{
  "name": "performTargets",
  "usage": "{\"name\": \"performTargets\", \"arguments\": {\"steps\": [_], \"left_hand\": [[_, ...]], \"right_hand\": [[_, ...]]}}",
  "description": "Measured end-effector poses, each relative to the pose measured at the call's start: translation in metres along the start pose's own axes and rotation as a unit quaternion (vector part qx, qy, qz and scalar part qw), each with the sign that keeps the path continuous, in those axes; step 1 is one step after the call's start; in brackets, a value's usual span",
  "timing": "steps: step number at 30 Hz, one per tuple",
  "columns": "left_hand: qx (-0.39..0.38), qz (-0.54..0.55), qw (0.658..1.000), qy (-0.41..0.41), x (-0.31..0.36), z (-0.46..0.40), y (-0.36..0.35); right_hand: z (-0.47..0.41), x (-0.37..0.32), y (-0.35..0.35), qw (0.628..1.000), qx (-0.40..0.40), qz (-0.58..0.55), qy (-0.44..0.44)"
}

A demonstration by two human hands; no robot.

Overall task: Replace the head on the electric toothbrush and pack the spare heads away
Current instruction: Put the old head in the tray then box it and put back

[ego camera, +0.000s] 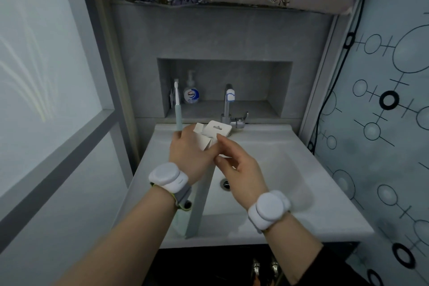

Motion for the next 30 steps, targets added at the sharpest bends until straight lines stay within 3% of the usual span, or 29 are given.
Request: {"name": "performTargets", "arguments": {"steps": [4,8,11,16,20,26,30], "left_hand": [[-0.028,0.063,0.997,0.017,-0.01,0.0,0.008],[-0.054,0.198,0.974,0.094,-0.013,0.009,0.018],[-0.04,0.284,0.951,0.111,-0.01,0.013,0.028],[-0.058,0.261,0.961,0.067,-0.009,0.021,0.04],[-0.045,0.175,0.983,-0.016,-0.002,0.029,0.044],[-0.06,0.161,0.984,-0.046,-0.001,0.03,0.053],[-0.075,0.162,0.982,-0.061,0.007,0.033,0.057]], "right_hand": [[-0.006,-0.001,-0.007,1.0,-0.019,-0.011,0.002],[-0.015,0.001,-0.007,1.0,-0.015,-0.02,-0.012],[-0.021,-0.001,-0.006,0.993,-0.024,-0.106,-0.035],[-0.027,-0.014,-0.012,0.985,-0.039,-0.159,-0.051],[-0.029,-0.013,-0.009,0.985,0.009,-0.161,-0.053],[-0.041,-0.019,-0.003,0.993,0.077,-0.083,-0.031],[-0.054,-0.024,-0.007,0.995,0.065,-0.058,-0.043]]}}
Point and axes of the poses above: each hand's wrist, its own z-axis away from the middle knuckle, its own y-axis out of the back of the hand, x = y × z, the point moved 9 cm from there along -z, towards the middle knuckle, and after that the axes turned 9 degrees about -y, right-handed, at the moved point
